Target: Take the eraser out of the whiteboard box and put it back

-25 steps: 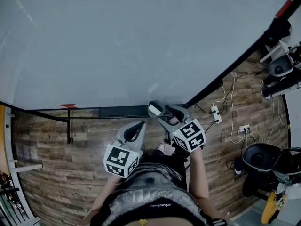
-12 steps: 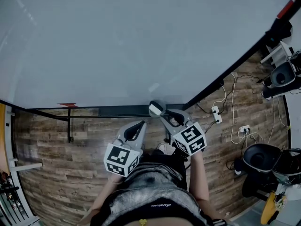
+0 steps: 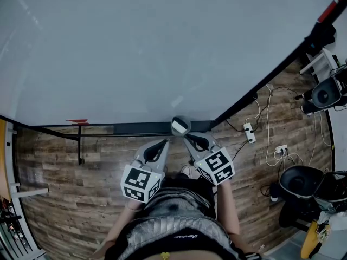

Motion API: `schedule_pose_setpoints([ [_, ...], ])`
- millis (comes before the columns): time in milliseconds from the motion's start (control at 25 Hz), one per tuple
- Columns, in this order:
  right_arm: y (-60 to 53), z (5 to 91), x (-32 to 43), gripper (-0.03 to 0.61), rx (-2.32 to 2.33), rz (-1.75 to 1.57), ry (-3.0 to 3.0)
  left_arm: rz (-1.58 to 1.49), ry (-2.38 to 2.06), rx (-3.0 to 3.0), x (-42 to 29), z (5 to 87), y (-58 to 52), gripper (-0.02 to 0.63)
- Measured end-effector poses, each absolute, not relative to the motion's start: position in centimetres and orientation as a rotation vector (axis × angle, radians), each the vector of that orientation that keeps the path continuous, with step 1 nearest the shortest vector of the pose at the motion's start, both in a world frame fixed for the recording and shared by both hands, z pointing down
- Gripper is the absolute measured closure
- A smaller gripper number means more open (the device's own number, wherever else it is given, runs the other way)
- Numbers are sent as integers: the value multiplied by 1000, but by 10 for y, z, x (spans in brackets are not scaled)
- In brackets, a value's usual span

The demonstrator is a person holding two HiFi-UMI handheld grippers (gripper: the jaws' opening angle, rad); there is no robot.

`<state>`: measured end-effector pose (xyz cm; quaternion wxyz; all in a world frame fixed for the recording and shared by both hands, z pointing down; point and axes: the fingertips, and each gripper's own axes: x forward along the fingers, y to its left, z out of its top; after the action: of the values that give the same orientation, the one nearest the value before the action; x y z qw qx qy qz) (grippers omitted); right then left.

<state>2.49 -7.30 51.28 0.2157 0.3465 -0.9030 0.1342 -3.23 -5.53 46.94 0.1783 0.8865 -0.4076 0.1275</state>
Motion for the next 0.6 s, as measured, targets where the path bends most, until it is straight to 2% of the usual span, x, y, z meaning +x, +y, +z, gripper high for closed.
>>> schedule_pose_setpoints([
  [240,-65,514,16,577,940,390,-2519,370,-1155,2497,-34,473,-55,612],
  [600,-55,511,-2,577,875,373,-2558,366,-1163,2492,-35,477,-55,612],
])
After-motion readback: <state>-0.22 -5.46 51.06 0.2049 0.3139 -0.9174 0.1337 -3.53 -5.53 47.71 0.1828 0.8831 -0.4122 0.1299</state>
